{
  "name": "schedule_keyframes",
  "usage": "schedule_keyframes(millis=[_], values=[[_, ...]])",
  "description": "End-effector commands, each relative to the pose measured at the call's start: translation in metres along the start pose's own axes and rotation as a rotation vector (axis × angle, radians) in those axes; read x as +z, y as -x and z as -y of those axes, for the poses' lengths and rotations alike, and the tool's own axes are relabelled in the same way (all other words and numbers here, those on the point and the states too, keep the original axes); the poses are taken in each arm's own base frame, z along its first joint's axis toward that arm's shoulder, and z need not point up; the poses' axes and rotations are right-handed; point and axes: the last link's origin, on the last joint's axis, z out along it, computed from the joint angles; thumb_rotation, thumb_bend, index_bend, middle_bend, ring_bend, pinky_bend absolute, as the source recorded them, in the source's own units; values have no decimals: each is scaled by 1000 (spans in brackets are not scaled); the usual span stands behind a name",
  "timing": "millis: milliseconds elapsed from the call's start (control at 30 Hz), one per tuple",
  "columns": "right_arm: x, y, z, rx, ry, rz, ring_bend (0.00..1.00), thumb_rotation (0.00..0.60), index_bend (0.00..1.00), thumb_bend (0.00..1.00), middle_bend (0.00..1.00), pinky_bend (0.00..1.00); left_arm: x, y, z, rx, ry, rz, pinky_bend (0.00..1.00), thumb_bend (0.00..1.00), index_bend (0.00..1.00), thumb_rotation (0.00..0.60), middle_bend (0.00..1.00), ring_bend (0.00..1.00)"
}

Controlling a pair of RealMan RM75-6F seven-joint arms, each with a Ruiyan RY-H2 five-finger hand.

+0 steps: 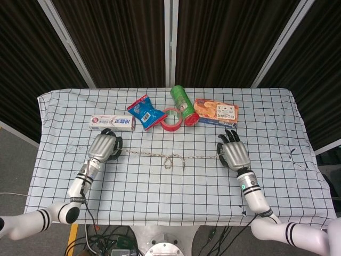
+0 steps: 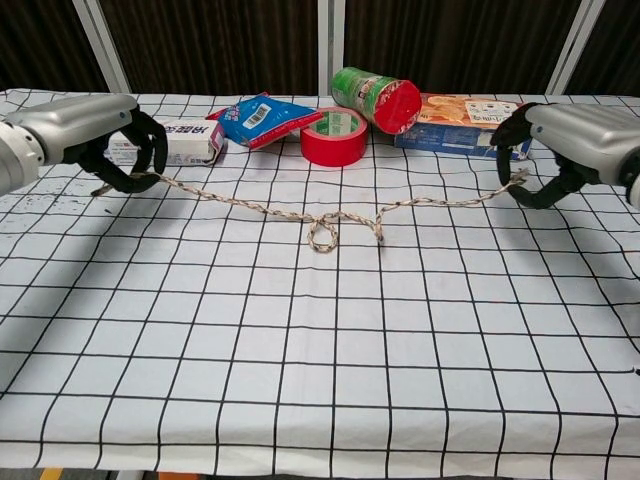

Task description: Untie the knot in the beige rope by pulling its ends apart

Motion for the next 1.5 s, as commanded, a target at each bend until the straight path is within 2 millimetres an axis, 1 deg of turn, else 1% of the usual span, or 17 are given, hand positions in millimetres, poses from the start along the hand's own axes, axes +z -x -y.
schedule_keyframes(millis=[33,267,467,633,800,1000,1267,1500], values=[[-14,0,-13,18,29,-10,0,600,724,409,191,0,-5,-1,7,1,-8,0,160,373,555,600,658,302],[-35,2,-46,64,105,-22,0,600,733,410,199,0,-14,-6,28,-5,-44,-21,160,376,556,600,659,305],[-45,-3,-71,71,142,-29,0,600,745,409,200,0,-22,-9,45,0,-72,-27,160,398,556,600,659,306],[-53,-3,-82,80,161,-33,0,600,750,409,200,0,-29,-13,60,7,-91,-35,160,398,556,600,659,306],[-62,-3,-90,81,182,-33,0,600,754,409,204,0,-36,-10,73,-1,-118,-13,160,398,556,600,659,306],[-68,-2,-97,84,202,-25,0,600,761,418,205,0,-37,-5,77,-2,-112,10,160,397,557,600,659,306],[-69,6,-96,86,193,-1,0,600,764,424,205,0,-30,2,66,31,-36,29,160,398,556,600,659,306],[-75,13,-102,90,204,19,0,600,764,424,205,0,-24,4,67,49,-7,29,160,398,557,600,659,306]])
